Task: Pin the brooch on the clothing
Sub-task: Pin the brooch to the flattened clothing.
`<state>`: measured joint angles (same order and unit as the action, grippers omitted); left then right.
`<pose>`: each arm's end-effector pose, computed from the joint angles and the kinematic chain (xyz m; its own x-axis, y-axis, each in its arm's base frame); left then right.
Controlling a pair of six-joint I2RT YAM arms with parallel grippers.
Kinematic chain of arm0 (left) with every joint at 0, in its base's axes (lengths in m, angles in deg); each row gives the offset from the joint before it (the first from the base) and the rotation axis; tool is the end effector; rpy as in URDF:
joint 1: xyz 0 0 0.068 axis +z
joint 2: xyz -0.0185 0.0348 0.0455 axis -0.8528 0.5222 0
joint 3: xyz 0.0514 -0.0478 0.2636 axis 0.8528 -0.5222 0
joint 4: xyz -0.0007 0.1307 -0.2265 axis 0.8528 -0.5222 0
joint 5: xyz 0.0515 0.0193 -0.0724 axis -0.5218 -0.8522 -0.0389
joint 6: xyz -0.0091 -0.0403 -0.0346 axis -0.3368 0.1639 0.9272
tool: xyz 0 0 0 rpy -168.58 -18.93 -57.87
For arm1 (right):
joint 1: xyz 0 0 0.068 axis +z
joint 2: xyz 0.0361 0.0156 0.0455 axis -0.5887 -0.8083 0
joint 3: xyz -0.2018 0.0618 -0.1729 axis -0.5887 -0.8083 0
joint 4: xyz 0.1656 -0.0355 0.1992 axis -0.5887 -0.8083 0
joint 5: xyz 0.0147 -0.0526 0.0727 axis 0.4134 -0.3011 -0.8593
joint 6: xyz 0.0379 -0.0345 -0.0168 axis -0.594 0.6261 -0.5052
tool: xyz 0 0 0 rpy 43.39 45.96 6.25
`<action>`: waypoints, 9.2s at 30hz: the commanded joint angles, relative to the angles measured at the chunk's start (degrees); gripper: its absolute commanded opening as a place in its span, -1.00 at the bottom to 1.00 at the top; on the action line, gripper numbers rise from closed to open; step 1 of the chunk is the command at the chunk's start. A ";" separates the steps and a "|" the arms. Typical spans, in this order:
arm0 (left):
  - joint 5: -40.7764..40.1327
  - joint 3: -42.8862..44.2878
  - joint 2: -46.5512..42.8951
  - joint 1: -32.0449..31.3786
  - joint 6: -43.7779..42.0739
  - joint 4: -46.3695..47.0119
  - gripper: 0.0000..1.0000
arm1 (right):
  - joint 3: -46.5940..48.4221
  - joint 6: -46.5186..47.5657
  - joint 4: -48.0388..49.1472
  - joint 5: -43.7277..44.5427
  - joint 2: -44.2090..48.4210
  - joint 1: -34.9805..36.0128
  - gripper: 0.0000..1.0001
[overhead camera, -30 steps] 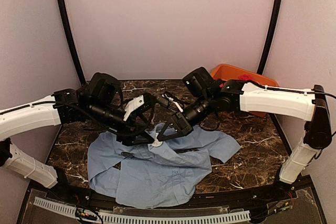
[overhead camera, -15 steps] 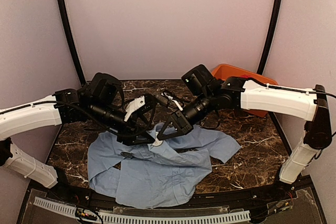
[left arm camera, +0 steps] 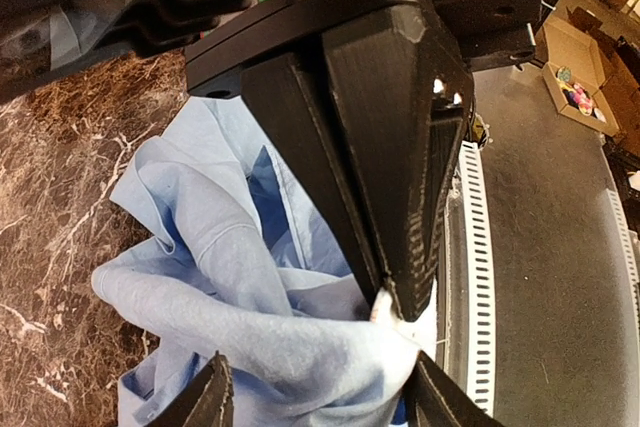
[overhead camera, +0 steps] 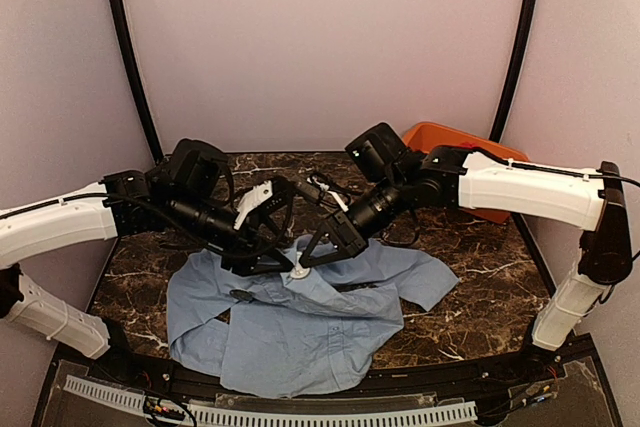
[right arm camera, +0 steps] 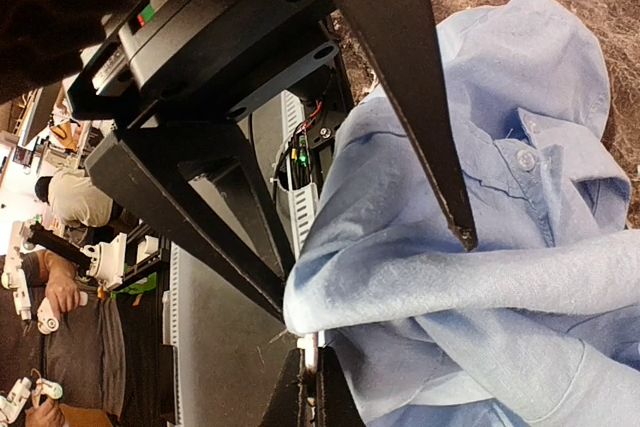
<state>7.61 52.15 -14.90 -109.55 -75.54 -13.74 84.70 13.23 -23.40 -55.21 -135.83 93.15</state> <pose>0.1609 -0.2265 0.3193 -0.1957 0.4724 -0.8594 0.9783 0.1552 -0.1374 0.1774 0.3213 0.3128 -0.5874 -0.5768 -0.5676 -0.7369 0.0913 0.6698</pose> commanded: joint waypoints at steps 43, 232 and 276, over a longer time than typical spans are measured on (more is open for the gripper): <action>8.89 -1.73 -1.58 2.78 -0.39 0.93 0.04 | 0.71 0.38 2.13 -2.83 1.49 0.66 -1.00; 14.31 1.21 -0.17 0.73 -2.55 0.00 -0.60 | 2.47 -10.80 8.58 -8.67 3.51 -3.46 -1.00; 22.01 -0.20 1.34 3.66 3.06 7.48 -0.62 | 2.56 -4.00 1.14 -4.85 1.78 -3.73 -1.00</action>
<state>26.27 52.89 -13.37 -106.20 -73.33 -8.21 85.84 7.62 -21.87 -62.47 -134.24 89.26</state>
